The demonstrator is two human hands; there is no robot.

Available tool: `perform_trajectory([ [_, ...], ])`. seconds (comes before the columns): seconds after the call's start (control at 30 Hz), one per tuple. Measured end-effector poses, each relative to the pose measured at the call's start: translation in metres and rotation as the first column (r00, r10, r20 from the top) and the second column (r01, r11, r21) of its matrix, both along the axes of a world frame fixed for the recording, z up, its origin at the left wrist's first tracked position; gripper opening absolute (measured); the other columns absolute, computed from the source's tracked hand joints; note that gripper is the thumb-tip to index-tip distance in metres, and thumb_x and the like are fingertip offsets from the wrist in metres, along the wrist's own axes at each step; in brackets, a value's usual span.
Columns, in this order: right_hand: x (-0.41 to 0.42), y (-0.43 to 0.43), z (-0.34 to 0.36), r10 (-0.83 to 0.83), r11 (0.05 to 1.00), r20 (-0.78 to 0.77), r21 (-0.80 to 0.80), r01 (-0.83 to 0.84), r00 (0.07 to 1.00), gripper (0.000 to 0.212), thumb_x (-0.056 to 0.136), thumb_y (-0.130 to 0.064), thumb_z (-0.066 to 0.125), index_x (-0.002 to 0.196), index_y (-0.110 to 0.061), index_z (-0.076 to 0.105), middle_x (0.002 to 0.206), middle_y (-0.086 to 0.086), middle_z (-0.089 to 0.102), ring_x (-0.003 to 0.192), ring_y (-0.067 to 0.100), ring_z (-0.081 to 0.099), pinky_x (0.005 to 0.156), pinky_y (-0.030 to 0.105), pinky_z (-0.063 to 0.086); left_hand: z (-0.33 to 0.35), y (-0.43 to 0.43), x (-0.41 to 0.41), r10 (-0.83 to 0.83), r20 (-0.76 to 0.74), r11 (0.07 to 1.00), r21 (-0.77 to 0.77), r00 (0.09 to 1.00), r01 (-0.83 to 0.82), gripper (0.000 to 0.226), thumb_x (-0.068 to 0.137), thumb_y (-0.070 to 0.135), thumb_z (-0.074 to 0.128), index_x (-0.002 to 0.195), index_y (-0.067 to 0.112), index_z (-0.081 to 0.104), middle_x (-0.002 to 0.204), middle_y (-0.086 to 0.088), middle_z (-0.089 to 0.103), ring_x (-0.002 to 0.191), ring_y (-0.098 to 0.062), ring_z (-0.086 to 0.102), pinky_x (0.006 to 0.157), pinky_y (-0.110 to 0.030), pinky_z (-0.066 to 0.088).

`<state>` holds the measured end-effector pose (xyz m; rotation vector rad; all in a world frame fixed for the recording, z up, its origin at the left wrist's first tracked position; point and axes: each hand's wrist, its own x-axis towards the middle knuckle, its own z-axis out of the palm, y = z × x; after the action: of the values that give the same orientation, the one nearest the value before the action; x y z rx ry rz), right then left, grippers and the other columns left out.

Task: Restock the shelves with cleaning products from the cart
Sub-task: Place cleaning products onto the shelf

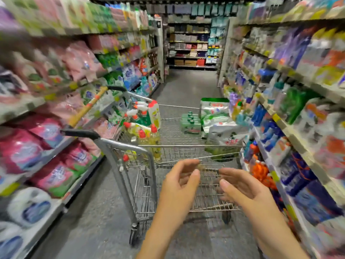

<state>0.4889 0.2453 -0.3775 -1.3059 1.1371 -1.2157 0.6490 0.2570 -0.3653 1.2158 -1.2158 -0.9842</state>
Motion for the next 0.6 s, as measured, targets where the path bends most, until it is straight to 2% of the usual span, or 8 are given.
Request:
perform_trajectory([
  [0.07, 0.034, -0.03, -0.001, 0.074, 0.997, -0.005, 0.024, -0.074, 0.997, 0.037, 0.062, -0.034, 0.073, 0.096, -0.022, 0.073, 0.092, 0.001, 0.073, 0.088, 0.016, 0.07, 0.071, 0.024, 0.058, -0.001, -0.022, 0.036, 0.054, 0.001, 0.999, -0.005, 0.999, -0.054, 0.018, 0.094, 0.011, 0.057, 0.104, 0.025, 0.063, 0.104, 0.011, 0.068, 0.097, 0.003, 0.062, 0.086, -0.011, 0.047],
  [0.17, 0.075, -0.071, -0.006, 0.13, 0.991, -0.011, 0.038, -0.13, 0.991, 0.037, 0.06, -0.036, 0.074, 0.096, -0.024, 0.073, 0.093, 0.001, 0.073, 0.089, 0.013, 0.07, 0.073, 0.023, 0.057, -0.008, -0.054, 0.077, 0.077, 0.021, 0.997, 0.029, 0.997, -0.077, 0.018, 0.094, 0.011, 0.057, 0.107, 0.021, 0.063, 0.106, 0.011, 0.066, 0.096, 0.007, 0.06, 0.081, -0.006, 0.044],
  [0.33, 0.121, -0.136, -0.02, 0.242, 0.966, -0.047, 0.101, -0.237, 0.969, 0.041, 0.063, -0.033, 0.074, 0.102, -0.023, 0.069, 0.093, -0.004, 0.073, 0.086, 0.009, 0.07, 0.067, 0.017, 0.054, -0.027, -0.107, 0.115, 0.115, 0.031, 0.989, 0.091, 0.993, -0.117, 0.019, 0.094, 0.012, 0.057, 0.109, 0.02, 0.063, 0.106, 0.013, 0.066, 0.095, 0.01, 0.059, 0.08, -0.004, 0.043],
  [0.5, 0.15, -0.222, -0.046, 0.293, 0.942, -0.069, 0.191, -0.276, 0.954, 0.03, 0.079, -0.015, 0.074, 0.106, -0.025, 0.066, 0.095, -0.001, 0.071, 0.085, 0.015, 0.068, 0.07, 0.028, 0.057, -0.051, -0.181, 0.141, 0.14, 0.081, 0.976, 0.159, 0.987, -0.152, 0.018, 0.094, 0.012, 0.057, 0.105, 0.025, 0.062, 0.103, 0.015, 0.064, 0.088, 0.012, 0.059, 0.077, -0.004, 0.044],
  [0.6, 0.163, -0.283, -0.07, 0.317, 0.93, -0.116, 0.233, -0.284, 0.941, 0.038, 0.082, -0.011, 0.072, 0.115, -0.023, 0.059, 0.103, -0.002, 0.065, 0.087, 0.015, 0.065, 0.068, 0.022, 0.056, -0.063, -0.238, 0.156, 0.209, 0.164, 0.961, 0.15, 0.964, -0.234, 0.022, 0.094, 0.007, 0.055, 0.101, 0.029, 0.058, 0.102, 0.017, 0.062, 0.089, 0.013, 0.058, 0.079, -0.004, 0.042],
])
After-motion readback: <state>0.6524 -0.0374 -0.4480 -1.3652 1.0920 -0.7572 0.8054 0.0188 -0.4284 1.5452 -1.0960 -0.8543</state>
